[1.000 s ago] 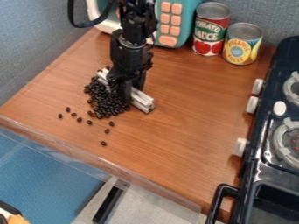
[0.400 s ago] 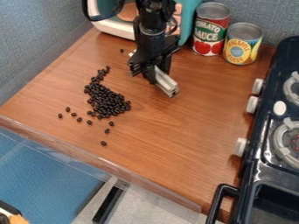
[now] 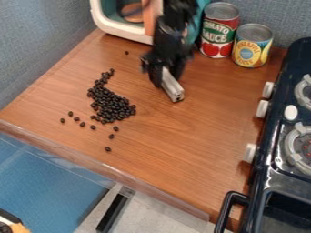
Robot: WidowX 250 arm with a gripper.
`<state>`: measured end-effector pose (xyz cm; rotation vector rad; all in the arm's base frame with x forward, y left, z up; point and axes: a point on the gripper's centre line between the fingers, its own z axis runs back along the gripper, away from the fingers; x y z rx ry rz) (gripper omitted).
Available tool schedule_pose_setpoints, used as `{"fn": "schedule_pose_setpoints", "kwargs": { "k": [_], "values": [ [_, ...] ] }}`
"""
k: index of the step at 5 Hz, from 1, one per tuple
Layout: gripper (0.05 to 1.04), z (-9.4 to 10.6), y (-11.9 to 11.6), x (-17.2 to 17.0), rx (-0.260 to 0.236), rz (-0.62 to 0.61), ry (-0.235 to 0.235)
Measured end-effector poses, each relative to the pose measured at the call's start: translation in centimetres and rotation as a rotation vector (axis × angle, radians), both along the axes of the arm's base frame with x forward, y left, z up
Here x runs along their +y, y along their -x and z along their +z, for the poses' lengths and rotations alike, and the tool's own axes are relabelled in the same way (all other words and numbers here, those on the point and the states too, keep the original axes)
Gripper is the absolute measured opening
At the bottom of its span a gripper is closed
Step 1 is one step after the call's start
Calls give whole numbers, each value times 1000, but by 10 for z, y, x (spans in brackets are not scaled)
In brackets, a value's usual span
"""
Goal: Sweep into pile
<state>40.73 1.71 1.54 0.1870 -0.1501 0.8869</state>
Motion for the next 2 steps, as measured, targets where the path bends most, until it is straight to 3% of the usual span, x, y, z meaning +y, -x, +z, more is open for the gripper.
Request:
{"fn": "schedule_pose_setpoints", "kwargs": {
  "k": [1,2],
  "values": [
    [981,1,-3,-6,27,-57,-100],
    [997,0,-1,-6,26,-62,-103]
  ]
}}
